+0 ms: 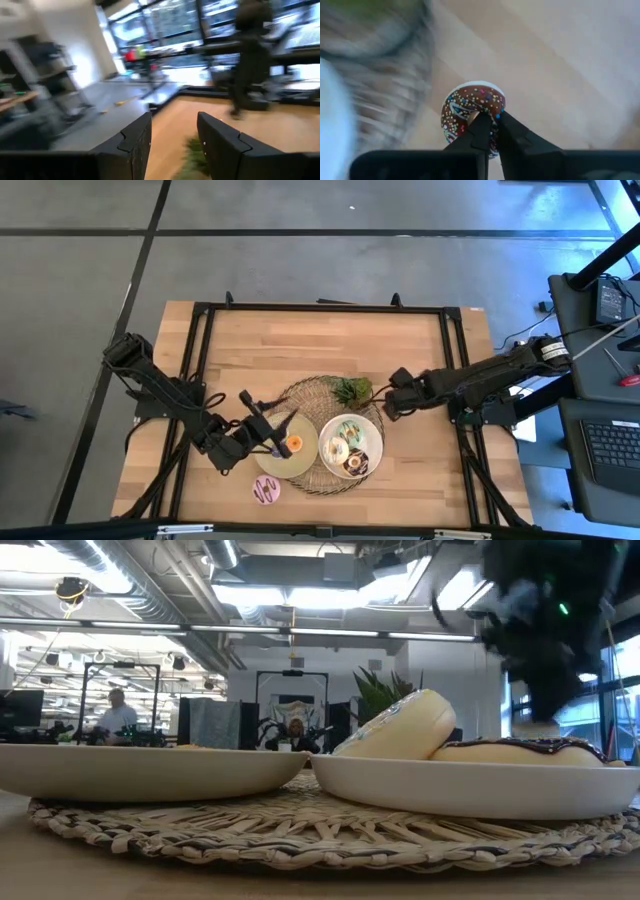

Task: Pick & Place donuts
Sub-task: Put the small brown donut on the brown plate

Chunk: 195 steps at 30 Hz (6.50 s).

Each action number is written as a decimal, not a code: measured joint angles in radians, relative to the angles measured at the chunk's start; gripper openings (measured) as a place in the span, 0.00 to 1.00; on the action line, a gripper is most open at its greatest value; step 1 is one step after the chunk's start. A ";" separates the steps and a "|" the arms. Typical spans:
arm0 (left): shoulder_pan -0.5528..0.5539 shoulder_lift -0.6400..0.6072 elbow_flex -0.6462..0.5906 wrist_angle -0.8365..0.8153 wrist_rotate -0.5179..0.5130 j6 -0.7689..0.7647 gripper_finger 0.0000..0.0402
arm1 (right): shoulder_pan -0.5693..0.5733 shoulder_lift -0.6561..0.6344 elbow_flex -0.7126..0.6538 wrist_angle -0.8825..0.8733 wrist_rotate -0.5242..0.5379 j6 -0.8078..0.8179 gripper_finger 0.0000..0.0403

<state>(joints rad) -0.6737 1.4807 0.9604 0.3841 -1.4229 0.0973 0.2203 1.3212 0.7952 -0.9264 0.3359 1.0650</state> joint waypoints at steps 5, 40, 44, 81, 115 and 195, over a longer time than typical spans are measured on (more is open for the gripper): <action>0.010 0.000 0.000 0.000 0.148 -0.108 0.38 | 0.006 0.000 0.161 0.017 0.080 -0.158 0.07; 0.200 -0.002 0.000 -0.327 0.517 -0.525 0.28 | 0.047 0.245 0.248 1.042 0.059 -0.865 0.07; 0.215 -0.002 0.000 -0.342 0.522 -0.531 0.26 | 0.046 0.245 0.248 1.050 0.063 -0.868 0.06; 0.189 -0.082 0.000 -0.511 0.637 -0.624 0.01 | 0.054 0.152 0.248 0.980 0.018 -0.962 0.39; 0.085 0.010 -0.107 -0.666 0.955 -1.189 0.01 | 0.085 0.025 0.248 0.606 0.161 -0.755 0.44; 0.086 -0.008 -0.204 -0.676 1.019 -1.367 0.26 | 0.085 0.026 0.248 0.591 0.160 -0.755 0.44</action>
<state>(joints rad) -0.5877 1.4725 0.7563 -0.2920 -0.4041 -1.2701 0.3058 1.3472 1.0428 -0.3351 0.4960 0.3096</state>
